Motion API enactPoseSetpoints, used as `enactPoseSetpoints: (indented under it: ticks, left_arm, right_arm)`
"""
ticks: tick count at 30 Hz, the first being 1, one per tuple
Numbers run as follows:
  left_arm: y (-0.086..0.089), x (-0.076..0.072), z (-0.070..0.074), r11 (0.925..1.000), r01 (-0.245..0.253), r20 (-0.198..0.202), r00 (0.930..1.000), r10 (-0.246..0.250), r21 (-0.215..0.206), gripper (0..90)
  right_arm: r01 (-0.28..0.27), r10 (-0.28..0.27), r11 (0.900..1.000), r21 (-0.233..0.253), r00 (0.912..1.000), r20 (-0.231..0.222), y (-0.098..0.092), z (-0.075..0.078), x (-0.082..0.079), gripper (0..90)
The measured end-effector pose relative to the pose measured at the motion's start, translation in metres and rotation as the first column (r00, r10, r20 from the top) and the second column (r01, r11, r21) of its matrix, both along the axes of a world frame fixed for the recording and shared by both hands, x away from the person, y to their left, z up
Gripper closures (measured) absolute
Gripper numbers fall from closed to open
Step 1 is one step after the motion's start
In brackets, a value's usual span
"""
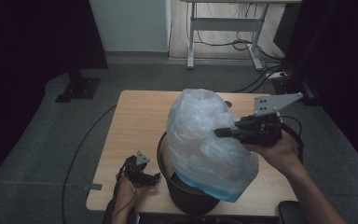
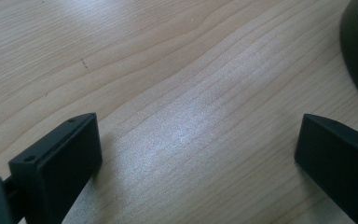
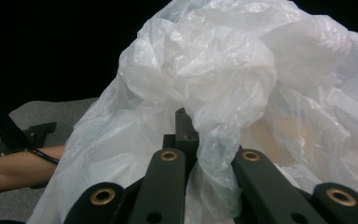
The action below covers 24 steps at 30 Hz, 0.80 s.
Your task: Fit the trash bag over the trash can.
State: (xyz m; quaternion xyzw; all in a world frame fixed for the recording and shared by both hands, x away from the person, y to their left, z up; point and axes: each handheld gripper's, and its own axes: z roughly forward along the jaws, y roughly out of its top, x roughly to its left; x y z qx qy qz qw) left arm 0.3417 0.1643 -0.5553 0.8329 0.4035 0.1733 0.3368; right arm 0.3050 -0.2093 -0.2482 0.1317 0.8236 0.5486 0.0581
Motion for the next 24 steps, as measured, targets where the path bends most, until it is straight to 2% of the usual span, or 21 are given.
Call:
enactPoseSetpoints:
  ticks: [7, 16, 21, 24]
  left_arm:
    - [0.0, 0.0, 0.0, 1.0, 0.0, 0.0, 1.0, 0.0, 0.0, 0.3]
    - [0.0, 0.0, 0.0, 1.0, 0.0, 0.0, 1.0, 0.0, 0.0, 0.3]
    - [0.0, 0.0, 0.0, 1.0, 0.0, 0.0, 1.0, 0.0, 0.0, 0.3]
    - [0.0, 0.0, 0.0, 1.0, 0.0, 0.0, 1.0, 0.0, 0.0, 0.3]
  right_arm:
    - [-0.024, 0.024, 1.0, 0.002, 0.9997, -0.001, 0.012, 0.001, 0.0, 85.5]
    - [-0.055, 0.054, 0.998, 0.015, 0.9985, 0.007, 0.024, 0.014, -0.004, 85.5]
    - [-0.081, 0.081, 0.997, -0.01, 0.9967, 0.001, 0.037, 0.01, -0.006, 85.4]
    - [-0.08, 0.08, 0.996, -0.049, 0.9968, -0.003, 0.044, 0.003, -0.006, 85.2]
